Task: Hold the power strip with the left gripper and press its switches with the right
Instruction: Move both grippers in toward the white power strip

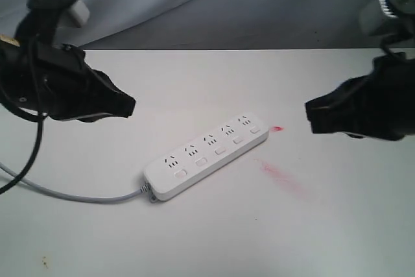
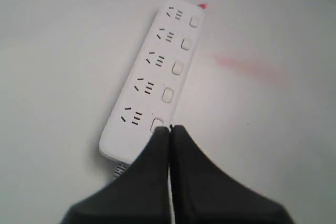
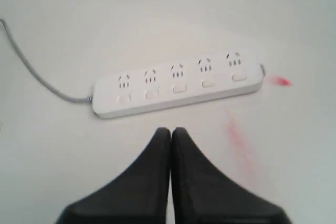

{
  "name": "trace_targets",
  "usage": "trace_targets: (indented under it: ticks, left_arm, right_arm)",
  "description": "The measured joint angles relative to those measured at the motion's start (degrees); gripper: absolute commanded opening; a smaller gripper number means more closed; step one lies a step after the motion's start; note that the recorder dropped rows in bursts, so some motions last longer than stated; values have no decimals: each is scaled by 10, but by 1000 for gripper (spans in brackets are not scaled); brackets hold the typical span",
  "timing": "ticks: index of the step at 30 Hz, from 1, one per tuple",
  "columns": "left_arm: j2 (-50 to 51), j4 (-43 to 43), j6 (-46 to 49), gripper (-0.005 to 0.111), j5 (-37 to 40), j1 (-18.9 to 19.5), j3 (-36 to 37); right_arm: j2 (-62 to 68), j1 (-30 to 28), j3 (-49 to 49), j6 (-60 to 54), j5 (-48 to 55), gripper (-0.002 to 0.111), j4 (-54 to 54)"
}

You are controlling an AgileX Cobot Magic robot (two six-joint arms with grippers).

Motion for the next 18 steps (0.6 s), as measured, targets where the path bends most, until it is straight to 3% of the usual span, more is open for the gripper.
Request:
trace_targets:
  ticks: [10, 18]
  left_arm:
    - [132, -71, 215, 0, -6, 0, -2]
    - [212, -27, 260, 0, 39, 0, -58]
  right_arm:
    - [247, -18, -250, 15, 131, 0, -40]
    - [386, -74, -326, 21, 148, 0, -46]
